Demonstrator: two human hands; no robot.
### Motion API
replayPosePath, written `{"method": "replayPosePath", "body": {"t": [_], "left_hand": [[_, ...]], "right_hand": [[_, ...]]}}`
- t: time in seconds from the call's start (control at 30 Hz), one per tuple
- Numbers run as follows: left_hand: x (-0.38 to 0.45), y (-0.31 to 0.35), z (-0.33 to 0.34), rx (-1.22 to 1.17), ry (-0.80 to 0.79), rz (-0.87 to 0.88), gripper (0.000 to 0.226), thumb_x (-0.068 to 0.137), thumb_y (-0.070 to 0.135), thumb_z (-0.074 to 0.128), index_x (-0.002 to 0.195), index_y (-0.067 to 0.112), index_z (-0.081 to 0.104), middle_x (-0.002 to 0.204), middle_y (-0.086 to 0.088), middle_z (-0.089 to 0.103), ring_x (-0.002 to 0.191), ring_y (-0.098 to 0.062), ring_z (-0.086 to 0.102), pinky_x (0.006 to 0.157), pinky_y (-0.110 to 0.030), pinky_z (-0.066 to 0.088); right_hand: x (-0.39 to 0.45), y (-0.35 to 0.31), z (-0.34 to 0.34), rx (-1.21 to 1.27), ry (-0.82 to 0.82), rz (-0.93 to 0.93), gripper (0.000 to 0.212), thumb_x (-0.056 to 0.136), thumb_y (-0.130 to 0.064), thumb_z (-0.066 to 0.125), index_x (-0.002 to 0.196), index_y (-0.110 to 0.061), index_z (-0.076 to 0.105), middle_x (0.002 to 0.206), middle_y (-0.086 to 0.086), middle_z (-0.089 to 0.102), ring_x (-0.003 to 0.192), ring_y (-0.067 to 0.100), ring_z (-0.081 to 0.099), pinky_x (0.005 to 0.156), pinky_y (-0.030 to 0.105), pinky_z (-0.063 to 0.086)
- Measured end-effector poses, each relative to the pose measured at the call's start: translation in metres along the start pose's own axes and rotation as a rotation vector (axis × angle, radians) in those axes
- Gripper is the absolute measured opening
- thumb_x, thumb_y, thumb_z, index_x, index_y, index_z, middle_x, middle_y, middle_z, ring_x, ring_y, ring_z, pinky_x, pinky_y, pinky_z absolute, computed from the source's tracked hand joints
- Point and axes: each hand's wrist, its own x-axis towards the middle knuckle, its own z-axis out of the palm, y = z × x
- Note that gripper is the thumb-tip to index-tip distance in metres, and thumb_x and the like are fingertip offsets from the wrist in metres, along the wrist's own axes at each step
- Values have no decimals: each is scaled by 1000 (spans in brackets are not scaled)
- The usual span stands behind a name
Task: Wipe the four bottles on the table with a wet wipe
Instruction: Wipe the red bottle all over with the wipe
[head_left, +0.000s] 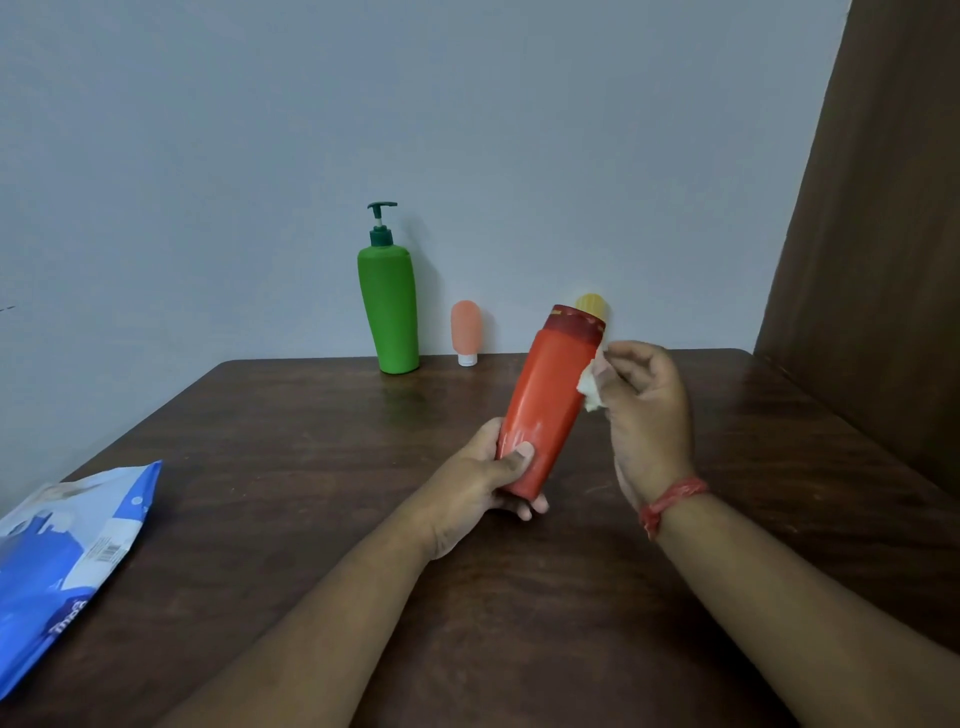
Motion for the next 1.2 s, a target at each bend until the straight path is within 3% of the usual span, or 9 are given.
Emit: {"method": "replayPosePath", "body": {"t": [0.1, 0.23, 0.4, 0.5, 0.67, 0.8, 0.93, 1.07, 1.2], "left_hand": [[-1, 0, -2, -76, 37, 18, 48, 97, 33, 59, 139, 15, 43, 109, -13, 62, 81, -26, 68, 66, -32, 54], [-1, 0, -5, -170, 82, 25, 42, 99, 29, 53, 137, 13, 46, 109, -15, 63, 77, -24, 66, 63, -32, 52], [0, 0, -1, 56, -22, 4, 39, 102, 32, 54, 137, 18, 43, 100, -10, 65, 83, -25, 68, 70, -32, 52], [0, -1, 0, 134, -38, -12, 38, 104, 33, 51, 138, 22, 41, 101, -10, 67, 87, -24, 69, 74, -33, 51], [-1, -1, -2, -64, 40, 29, 44, 96, 32, 57, 135, 16, 45, 103, -11, 65, 80, -26, 68, 65, -31, 51], [0, 1, -5, -241, 144, 54, 41, 100, 27, 54, 137, 12, 47, 104, -15, 67, 77, -25, 66, 64, -33, 53], [2, -1, -5, -251, 153, 74, 34, 105, 23, 47, 137, 12, 47, 115, -18, 67, 91, -28, 69, 79, -40, 59], [5, -5, 3, -152, 131, 40, 47, 100, 33, 55, 144, 22, 42, 137, -2, 61, 123, -22, 61, 102, -42, 52], [6, -5, 7, -165, 230, 77, 38, 101, 28, 53, 138, 22, 50, 130, 1, 67, 122, -17, 62, 106, -34, 47]], "right_hand": [[-7, 7, 5, -34, -103, 67, 11, 93, -10, 66, 96, -21, 65, 100, 3, 74, 97, 18, 70, 87, 37, 55], [-16, 16, 9, -96, -242, 154, 8, 90, -10, 69, 94, -15, 65, 97, 6, 74, 93, 22, 70, 81, 38, 56], [3, -4, -2, 87, 57, 33, 9, 89, -5, 70, 91, -13, 65, 91, 5, 74, 84, 15, 70, 78, 33, 55], [9, -7, -8, 135, 83, 19, 9, 89, -7, 70, 91, -14, 65, 88, 1, 73, 83, 12, 69, 78, 32, 55], [-10, 7, 8, 60, -120, 134, 7, 90, -10, 69, 95, -12, 64, 98, 10, 73, 88, 19, 69, 80, 37, 55], [-22, 19, 13, -79, -310, 202, 9, 88, -12, 72, 91, -16, 64, 92, 6, 72, 82, 16, 67, 73, 33, 50], [-25, 13, 14, -119, -330, 174, 12, 87, -16, 75, 91, -16, 64, 94, 3, 72, 83, 12, 68, 69, 26, 52], [-19, 6, 13, -54, -187, 97, 11, 87, -14, 75, 90, -18, 65, 93, 1, 73, 87, 12, 70, 70, 27, 54], [-22, 6, 12, -178, -283, 84, 11, 87, -17, 74, 92, -22, 66, 97, 0, 72, 91, 13, 69, 78, 32, 58]]}}
